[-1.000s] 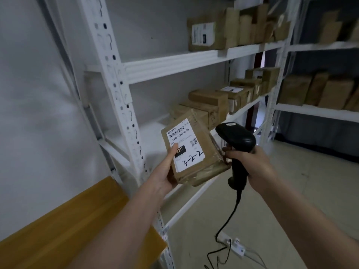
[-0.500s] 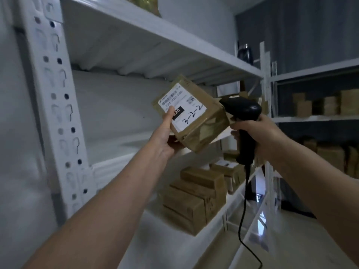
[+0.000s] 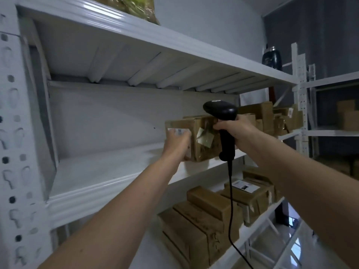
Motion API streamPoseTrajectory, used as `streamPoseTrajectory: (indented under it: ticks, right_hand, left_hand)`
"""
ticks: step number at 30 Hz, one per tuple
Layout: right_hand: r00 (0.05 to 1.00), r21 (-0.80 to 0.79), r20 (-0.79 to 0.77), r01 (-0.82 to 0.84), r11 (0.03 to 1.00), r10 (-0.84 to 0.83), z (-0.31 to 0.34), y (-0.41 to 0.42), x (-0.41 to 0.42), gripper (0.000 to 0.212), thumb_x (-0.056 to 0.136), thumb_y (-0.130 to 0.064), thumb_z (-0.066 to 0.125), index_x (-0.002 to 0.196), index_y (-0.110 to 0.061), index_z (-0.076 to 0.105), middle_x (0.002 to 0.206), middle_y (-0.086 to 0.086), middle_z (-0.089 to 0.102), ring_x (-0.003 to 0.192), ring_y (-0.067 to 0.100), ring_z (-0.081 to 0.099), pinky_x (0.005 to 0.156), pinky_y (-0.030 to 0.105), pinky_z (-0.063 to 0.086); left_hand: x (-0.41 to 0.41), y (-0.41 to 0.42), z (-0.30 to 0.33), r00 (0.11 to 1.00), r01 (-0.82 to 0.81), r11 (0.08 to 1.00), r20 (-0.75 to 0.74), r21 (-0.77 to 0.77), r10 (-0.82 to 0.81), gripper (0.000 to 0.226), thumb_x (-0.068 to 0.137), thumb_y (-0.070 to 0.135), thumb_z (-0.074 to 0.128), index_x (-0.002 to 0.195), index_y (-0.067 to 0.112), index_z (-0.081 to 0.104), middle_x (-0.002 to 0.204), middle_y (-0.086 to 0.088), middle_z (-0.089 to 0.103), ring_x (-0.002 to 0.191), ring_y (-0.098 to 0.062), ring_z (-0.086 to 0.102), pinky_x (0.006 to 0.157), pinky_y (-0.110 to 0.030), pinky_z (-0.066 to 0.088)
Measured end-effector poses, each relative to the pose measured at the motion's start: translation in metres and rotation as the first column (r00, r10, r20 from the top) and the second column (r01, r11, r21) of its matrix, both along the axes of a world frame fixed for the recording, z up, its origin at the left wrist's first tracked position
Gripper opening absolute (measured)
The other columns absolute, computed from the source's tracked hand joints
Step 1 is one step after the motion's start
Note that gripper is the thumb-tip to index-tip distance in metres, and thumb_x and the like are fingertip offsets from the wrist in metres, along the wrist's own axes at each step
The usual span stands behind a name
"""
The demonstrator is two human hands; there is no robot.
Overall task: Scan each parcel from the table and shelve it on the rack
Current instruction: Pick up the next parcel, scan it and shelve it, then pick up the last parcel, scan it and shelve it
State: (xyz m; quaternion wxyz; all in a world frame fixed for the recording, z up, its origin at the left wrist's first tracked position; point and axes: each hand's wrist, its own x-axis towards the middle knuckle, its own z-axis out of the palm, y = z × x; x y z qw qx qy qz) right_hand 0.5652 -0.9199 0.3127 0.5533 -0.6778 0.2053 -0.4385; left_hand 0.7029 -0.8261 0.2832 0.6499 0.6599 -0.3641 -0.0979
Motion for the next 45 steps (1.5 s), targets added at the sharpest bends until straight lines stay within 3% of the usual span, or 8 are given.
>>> streamPoseTrajectory:
  ticks: [2, 5, 16, 21, 23, 32, 40, 45]
  right_hand:
    - [0.999, 0.001, -0.003, -0.034, 0.999, 0.034, -0.002, -0.008, 0.002, 0.036, 0.084, -0.004, 0.064, 0.117, -0.015, 0.056, 0.112, 0.009, 0.062, 0.105, 0.026, 0.059, 0.096, 0.046, 0.047]
    - [0.997, 0.018, -0.009, -0.080, 0.997, 0.080, -0.005, -0.019, 0.001, 0.031, 0.085, -0.003, 0.063, 0.114, -0.014, 0.056, 0.113, 0.011, 0.062, 0.106, 0.027, 0.059, 0.097, 0.046, 0.047]
    - [0.990, 0.016, 0.025, -0.141, 0.990, 0.140, -0.022, -0.045, 0.001, 0.021, 0.083, -0.004, 0.067, 0.093, -0.020, 0.057, 0.105, 0.009, 0.061, 0.104, 0.028, 0.057, 0.094, 0.044, 0.044]
    - [0.986, 0.004, 0.053, -0.160, 0.987, 0.159, -0.040, -0.027, -0.004, 0.019, 0.081, -0.005, 0.069, 0.092, -0.018, 0.061, 0.096, 0.010, 0.064, 0.093, 0.027, 0.061, 0.088, 0.043, 0.049]
    - [0.967, 0.018, 0.070, -0.246, 0.969, 0.244, -0.052, -0.008, -0.003, 0.018, 0.079, -0.001, 0.069, 0.089, -0.016, 0.065, 0.085, 0.007, 0.066, 0.080, 0.022, 0.065, 0.076, 0.036, 0.053]
    - [0.801, 0.242, -0.028, -0.575, 0.781, 0.598, -0.163, 0.132, 0.032, 0.020, 0.077, 0.007, 0.067, 0.090, -0.009, 0.069, 0.078, 0.007, 0.068, 0.065, 0.015, 0.064, 0.067, 0.029, 0.055]
    - [0.623, 0.394, -0.141, -0.678, 0.621, 0.770, -0.246, 0.314, 0.079, 0.019, 0.076, 0.012, 0.064, 0.089, -0.001, 0.069, 0.079, 0.016, 0.060, 0.071, 0.027, 0.056, 0.073, 0.040, 0.048]
    - [0.531, 0.412, -0.186, -0.721, 0.556, 0.826, -0.277, 0.430, 0.103, 0.020, 0.073, 0.012, 0.065, 0.091, 0.005, 0.068, 0.067, 0.007, 0.062, 0.065, 0.024, 0.054, 0.069, 0.038, 0.047]
  left_hand:
    - [-0.002, -0.007, -0.006, 0.995, 0.079, 0.995, 0.057, 0.058, -0.082, 0.072, 0.085, 0.044, 0.066, 0.145, 0.023, 0.031, 0.138, -0.003, 0.048, 0.120, -0.029, 0.053, 0.097, -0.049, 0.050]
    - [-0.003, -0.025, -0.012, 0.976, -0.040, 0.994, 0.219, 0.105, 0.016, 0.073, 0.084, 0.031, 0.073, 0.143, 0.019, 0.031, 0.139, -0.005, 0.049, 0.122, -0.025, 0.052, 0.101, -0.044, 0.048]
    - [-0.005, -0.049, -0.016, 0.943, -0.260, 0.955, 0.250, 0.146, 0.219, 0.078, 0.081, 0.038, 0.075, 0.143, 0.021, 0.032, 0.136, -0.007, 0.048, 0.117, -0.026, 0.053, 0.083, -0.030, 0.047]
    - [-0.023, -0.014, -0.046, 0.772, -0.439, 0.898, 0.506, -0.011, 0.384, 0.028, 0.086, 0.033, 0.068, 0.108, 0.024, 0.054, 0.098, 0.003, 0.062, 0.087, -0.014, 0.059, 0.063, -0.023, 0.045]
    - [-0.026, 0.007, -0.067, 0.751, -0.456, 0.886, 0.569, 0.082, 0.334, 0.006, 0.086, 0.027, 0.063, 0.089, 0.027, 0.059, 0.084, 0.004, 0.066, 0.082, -0.017, 0.063, 0.065, -0.030, 0.050]
    - [0.002, 0.156, -0.178, 0.780, -0.578, 0.637, 0.574, 0.510, 0.248, 0.008, 0.084, 0.030, 0.060, 0.088, 0.022, 0.061, 0.095, 0.001, 0.067, 0.087, -0.023, 0.062, 0.070, -0.030, 0.048]
    - [0.016, 0.365, -0.248, 0.738, -0.674, 0.378, 0.578, 0.634, 0.348, 0.007, 0.086, 0.022, 0.054, 0.084, 0.017, 0.058, 0.082, 0.002, 0.063, 0.077, -0.021, 0.059, 0.062, -0.031, 0.047]
    - [0.016, 0.499, -0.276, 0.690, -0.711, 0.227, 0.595, 0.666, 0.412, 0.009, 0.085, 0.021, 0.055, 0.089, 0.015, 0.061, 0.081, 0.000, 0.065, 0.073, -0.021, 0.059, 0.055, -0.029, 0.041]
